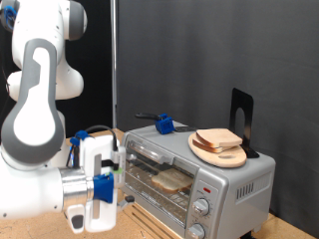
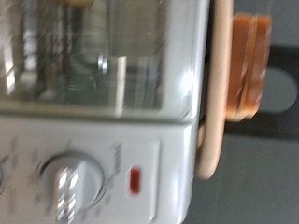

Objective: Make a piece of toast with the oven

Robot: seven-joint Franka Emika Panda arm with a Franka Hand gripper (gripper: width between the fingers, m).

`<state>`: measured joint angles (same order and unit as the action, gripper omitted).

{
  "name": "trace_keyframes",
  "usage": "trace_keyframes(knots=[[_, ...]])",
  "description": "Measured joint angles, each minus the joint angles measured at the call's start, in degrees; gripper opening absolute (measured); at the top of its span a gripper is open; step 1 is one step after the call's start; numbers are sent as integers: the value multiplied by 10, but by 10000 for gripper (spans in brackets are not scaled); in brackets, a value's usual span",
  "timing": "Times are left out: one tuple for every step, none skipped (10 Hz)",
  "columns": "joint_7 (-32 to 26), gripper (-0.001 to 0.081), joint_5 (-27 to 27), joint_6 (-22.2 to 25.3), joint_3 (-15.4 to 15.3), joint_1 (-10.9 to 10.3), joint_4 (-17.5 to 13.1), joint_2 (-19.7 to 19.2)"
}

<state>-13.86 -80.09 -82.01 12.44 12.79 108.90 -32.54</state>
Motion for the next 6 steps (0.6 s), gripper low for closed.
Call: trace_keyframes(knots=[[0,806,-15,-11,-2,0,-21,-20],[-1,806,-38,-35,-5,0,-39,-38],[-1,806,-52,-45,-8,0,-55,-52],[-1,806,-49,-42,-8,0,-54,-52],[9,806,-49,-26,-9,1,-56,-54],[26,806,-49,-21,-10,1,-68,-63]])
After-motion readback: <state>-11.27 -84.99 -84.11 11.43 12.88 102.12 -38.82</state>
